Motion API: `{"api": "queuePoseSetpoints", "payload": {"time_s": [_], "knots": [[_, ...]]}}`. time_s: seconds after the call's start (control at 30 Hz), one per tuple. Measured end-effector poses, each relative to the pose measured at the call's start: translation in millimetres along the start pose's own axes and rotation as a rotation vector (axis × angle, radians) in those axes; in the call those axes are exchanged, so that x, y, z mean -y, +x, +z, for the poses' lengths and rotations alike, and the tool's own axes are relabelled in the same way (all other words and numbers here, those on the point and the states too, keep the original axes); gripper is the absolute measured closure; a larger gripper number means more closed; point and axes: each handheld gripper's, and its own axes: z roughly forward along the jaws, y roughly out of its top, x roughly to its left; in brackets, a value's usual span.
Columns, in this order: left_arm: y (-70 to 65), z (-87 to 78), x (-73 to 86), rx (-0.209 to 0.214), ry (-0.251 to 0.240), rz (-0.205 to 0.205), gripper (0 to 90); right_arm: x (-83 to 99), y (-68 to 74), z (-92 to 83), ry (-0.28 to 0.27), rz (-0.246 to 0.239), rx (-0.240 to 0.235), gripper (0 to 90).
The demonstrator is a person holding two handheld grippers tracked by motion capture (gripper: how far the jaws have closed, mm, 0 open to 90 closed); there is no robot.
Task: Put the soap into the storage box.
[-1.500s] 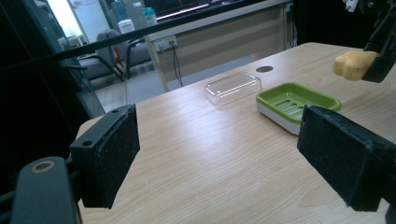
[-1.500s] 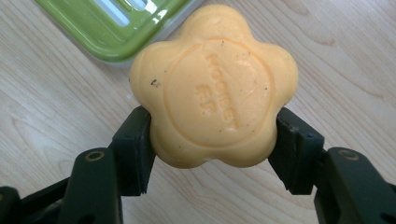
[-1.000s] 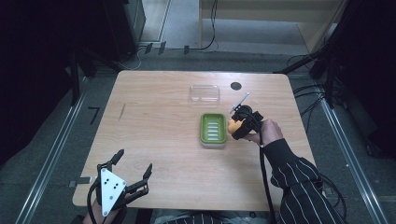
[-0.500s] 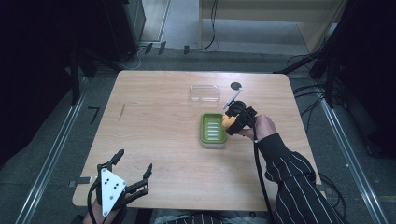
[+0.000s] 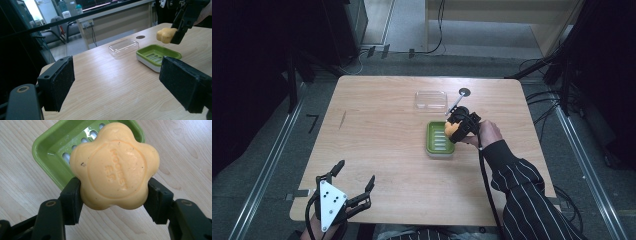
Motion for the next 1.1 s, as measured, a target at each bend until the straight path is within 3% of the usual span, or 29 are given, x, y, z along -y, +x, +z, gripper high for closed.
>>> {"api": "queuePoseSetpoints", "payload": {"time_s": [1.1], "knots": [[1.0,-2.6,0.9,-0.011,0.003,-0.003,13.0,-29.8,15.2,23.1,0.027,-0.06,-0.032,39.6]]}}
